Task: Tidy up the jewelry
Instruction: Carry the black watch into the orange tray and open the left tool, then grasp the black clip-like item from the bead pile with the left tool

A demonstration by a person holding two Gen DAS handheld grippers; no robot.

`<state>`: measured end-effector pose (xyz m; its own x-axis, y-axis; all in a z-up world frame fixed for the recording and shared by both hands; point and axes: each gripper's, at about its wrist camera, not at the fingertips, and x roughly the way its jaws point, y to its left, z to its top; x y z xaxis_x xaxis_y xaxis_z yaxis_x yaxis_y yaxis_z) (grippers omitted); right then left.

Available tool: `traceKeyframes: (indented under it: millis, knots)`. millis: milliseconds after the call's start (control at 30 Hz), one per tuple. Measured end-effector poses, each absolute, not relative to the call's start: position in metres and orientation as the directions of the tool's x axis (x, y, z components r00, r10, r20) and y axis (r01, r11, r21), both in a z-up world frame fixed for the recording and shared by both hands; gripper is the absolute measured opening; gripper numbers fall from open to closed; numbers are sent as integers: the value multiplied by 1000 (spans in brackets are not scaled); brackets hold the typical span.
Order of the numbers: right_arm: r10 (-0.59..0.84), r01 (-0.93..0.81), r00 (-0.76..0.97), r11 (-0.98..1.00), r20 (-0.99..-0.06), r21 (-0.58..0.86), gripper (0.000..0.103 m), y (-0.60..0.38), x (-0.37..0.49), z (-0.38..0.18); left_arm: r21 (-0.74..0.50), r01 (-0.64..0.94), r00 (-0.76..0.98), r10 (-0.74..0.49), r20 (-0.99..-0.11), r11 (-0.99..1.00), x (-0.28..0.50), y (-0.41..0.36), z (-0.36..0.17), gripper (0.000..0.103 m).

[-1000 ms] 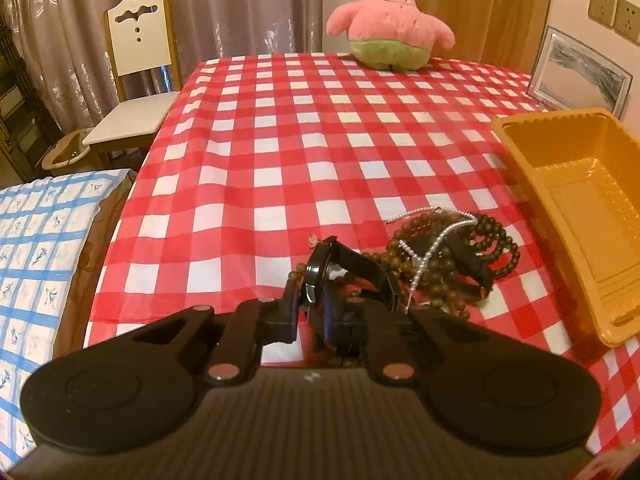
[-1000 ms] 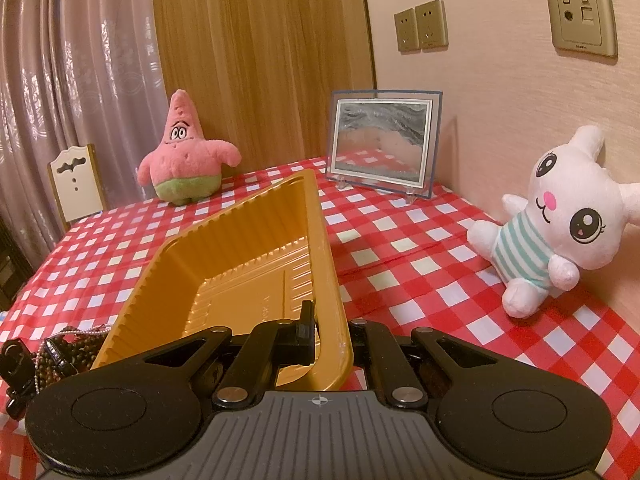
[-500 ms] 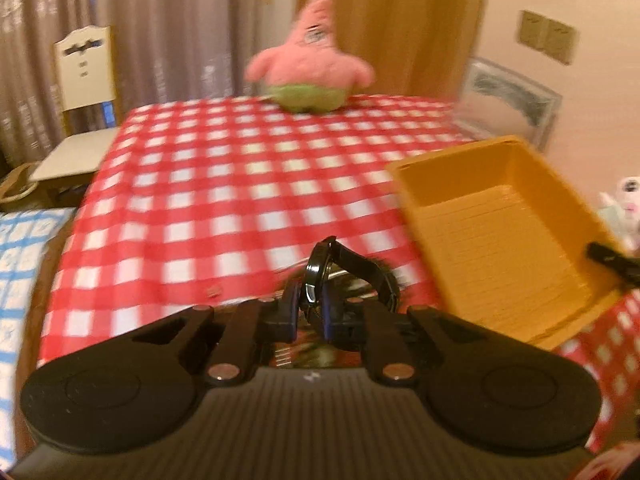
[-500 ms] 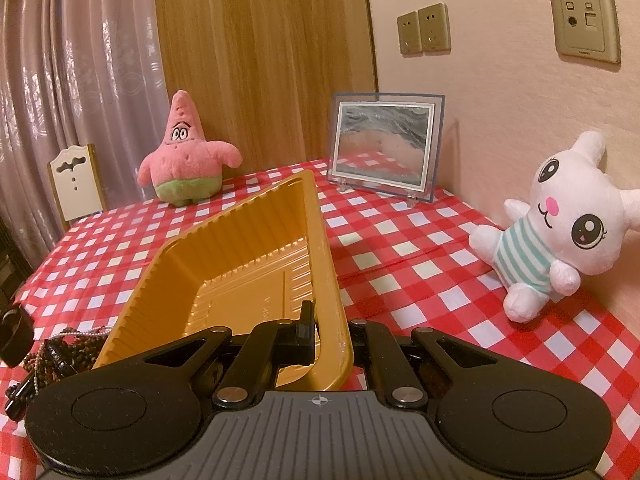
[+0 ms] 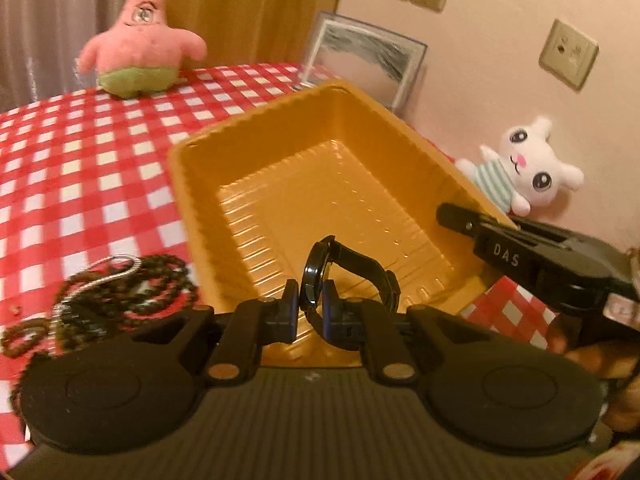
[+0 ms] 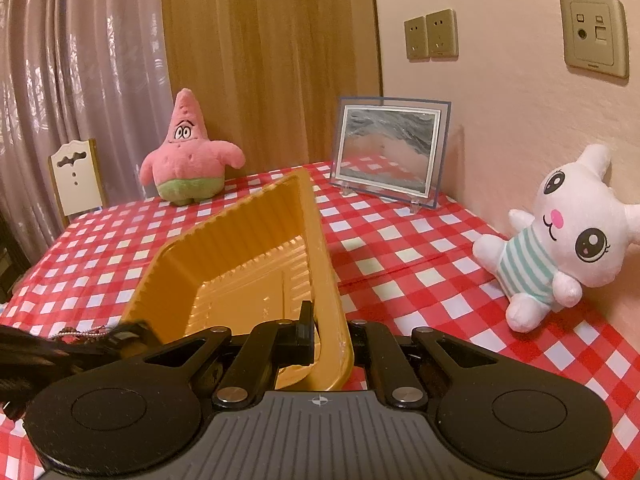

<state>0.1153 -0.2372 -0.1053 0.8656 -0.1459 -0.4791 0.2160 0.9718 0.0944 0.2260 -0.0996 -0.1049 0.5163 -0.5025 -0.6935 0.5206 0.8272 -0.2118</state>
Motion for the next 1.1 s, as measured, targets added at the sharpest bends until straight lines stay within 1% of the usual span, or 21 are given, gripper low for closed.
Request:
traceKeyframes:
  millis: [233, 467, 567, 633, 667, 700, 833, 967, 1100]
  knots:
    - [-141, 207, 866, 975, -480, 87, 6, -236, 115, -106, -223, 522, 472, -497, -728, 823, 242, -116, -127, 10]
    - [-140, 209, 864, 974, -484, 91, 6, -237, 114, -108, -213, 522, 481, -491, -727, 826, 246, -123, -132, 12]
    - [-142, 209, 864, 974, -483, 87, 6, -237, 114, -109, -232, 519, 495, -511, -703, 823, 245, -119, -124, 18]
    - [-143, 210, 864, 974, -483, 87, 6, -237, 114, -109, -245, 519, 517, -529, -673, 819, 241, -112, -114, 28]
    - [-144, 211, 863, 974, -484, 87, 6, -237, 114, -109, -240, 520, 527, -528, -666, 820, 239, -110, -109, 31]
    - [-143, 211, 863, 973, -484, 88, 6, -238, 115, -109, -231, 520, 540, -526, -657, 822, 235, -106, -104, 33]
    - [-145, 211, 863, 974, -483, 85, 6, -238, 116, -110, -231, 505, 569, -522, -636, 832, 222, -81, -89, 33]
    - [-148, 216, 862, 972, -485, 89, 6, -239, 117, -110, -211, 434, 609, -458, -648, 876, 212, -43, -87, 33]
    - [-149, 218, 861, 972, -485, 88, 6, -240, 117, -110, -139, 340, 639, -337, -691, 930, 204, 0, -94, 33]
